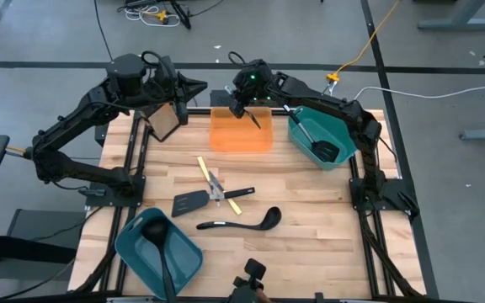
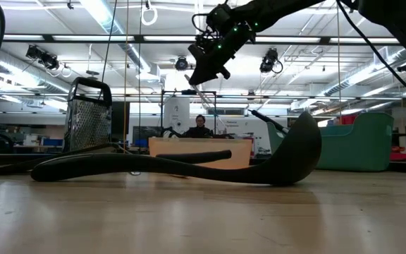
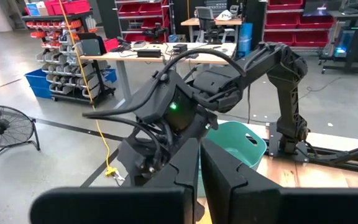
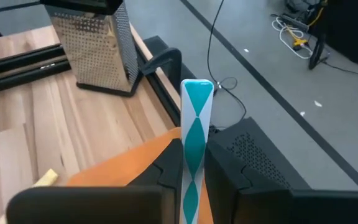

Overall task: Pick & Place Kitchen Items
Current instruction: Put the blue knife into the orange bin

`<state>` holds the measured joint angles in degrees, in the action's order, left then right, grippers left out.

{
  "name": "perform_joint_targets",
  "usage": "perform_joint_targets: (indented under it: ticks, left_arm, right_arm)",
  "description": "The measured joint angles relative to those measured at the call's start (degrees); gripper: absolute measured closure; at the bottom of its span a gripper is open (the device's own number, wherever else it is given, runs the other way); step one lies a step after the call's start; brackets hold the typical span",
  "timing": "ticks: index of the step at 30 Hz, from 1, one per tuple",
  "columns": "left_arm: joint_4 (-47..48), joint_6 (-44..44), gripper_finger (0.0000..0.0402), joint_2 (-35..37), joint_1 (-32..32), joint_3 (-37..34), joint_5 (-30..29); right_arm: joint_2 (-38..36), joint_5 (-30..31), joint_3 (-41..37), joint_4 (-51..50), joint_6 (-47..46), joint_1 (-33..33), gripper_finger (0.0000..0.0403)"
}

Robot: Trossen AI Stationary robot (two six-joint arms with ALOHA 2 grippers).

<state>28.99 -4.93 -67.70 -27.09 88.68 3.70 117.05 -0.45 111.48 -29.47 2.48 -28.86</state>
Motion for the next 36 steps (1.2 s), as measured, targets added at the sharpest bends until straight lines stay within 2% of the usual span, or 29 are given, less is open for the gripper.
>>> perform_joint_targets:
  ticks: [16, 36]
  left_arm:
    - [0.00, -0.02, 0.0380, 0.00, 0.01, 0.00, 0.00]
    - [0.00, -0.02, 0.0380, 0.00, 0.00, 0.00, 0.00]
  right_arm:
    - [-2.81, -0.61, 0.00, -7.79, -0.03, 1.42, 0.0353]
    - [-3.30, -0.61, 0.09, -6.65, 1.48, 2.17, 0.0353]
